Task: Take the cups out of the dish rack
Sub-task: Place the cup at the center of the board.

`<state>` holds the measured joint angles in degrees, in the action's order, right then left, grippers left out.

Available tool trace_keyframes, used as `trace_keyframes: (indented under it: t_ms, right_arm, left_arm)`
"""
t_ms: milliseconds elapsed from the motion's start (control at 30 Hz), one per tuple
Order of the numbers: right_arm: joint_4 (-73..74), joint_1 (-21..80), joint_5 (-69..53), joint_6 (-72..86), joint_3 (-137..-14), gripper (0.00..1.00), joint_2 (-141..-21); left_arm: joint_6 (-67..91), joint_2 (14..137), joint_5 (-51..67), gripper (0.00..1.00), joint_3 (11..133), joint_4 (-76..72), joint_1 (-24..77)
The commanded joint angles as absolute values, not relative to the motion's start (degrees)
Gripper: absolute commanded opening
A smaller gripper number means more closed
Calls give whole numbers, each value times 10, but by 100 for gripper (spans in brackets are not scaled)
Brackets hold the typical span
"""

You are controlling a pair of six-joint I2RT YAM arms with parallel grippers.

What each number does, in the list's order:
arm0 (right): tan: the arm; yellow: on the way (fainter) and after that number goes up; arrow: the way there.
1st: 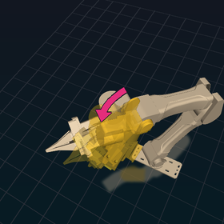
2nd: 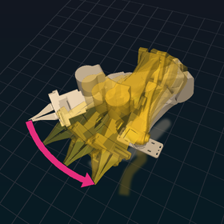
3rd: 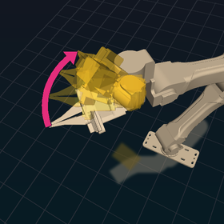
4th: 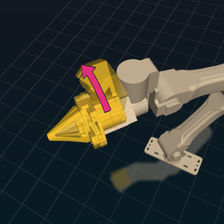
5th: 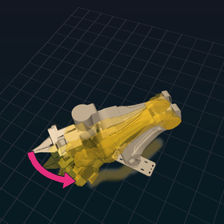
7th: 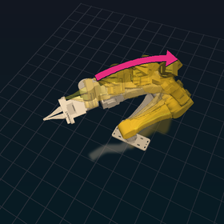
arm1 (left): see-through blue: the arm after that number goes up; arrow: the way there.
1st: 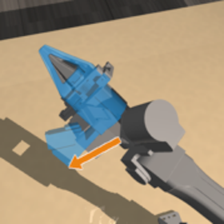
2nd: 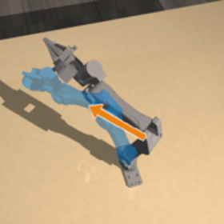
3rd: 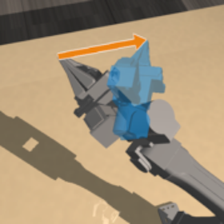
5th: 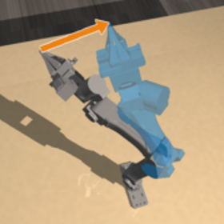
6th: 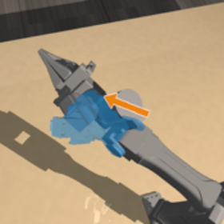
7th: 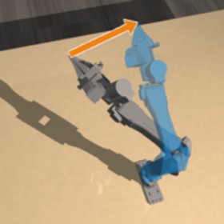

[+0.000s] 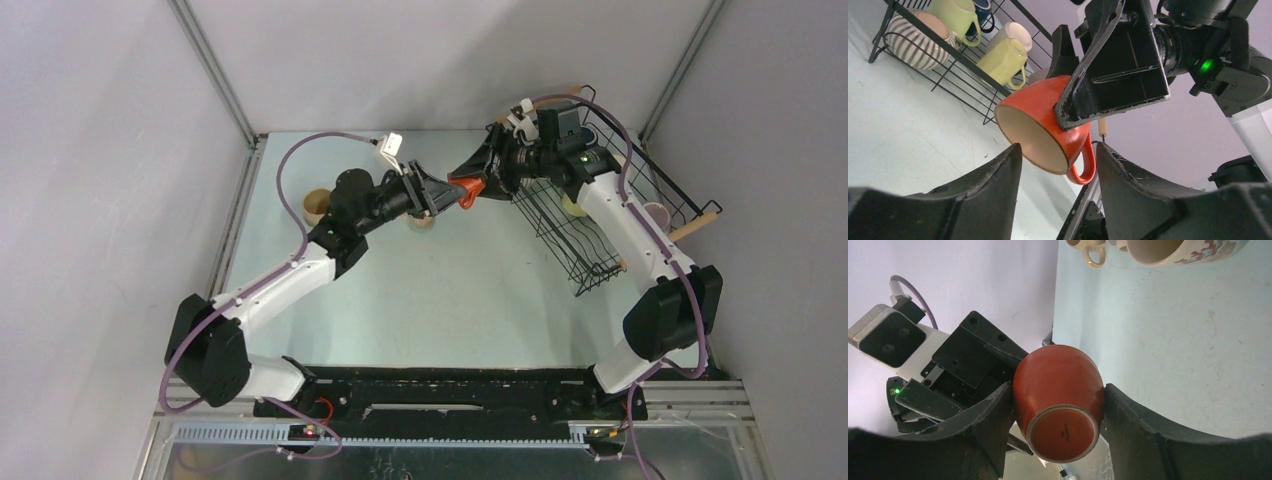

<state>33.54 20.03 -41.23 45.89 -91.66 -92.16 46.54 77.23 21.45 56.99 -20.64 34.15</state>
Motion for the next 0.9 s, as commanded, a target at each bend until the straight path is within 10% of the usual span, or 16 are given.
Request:
trace_keyframes:
  t_ms: [0,333,667,867]
  right_arm:
    - [299,205,-448,480,-912,34,-908]
    - [277,207,-463,499,-893,34,-903]
    - [245,211,-471,521,-870,35,-897]
    - [244,217,-444,509,-868,86,-885]
  left_arm:
    - [490,781,239,59,567,-270,338]
    - [544,809,267,45,563,-334,338]
    - [568,811,273,2,545,-361,339]
    - [560,791,264,0,534,-361,339]
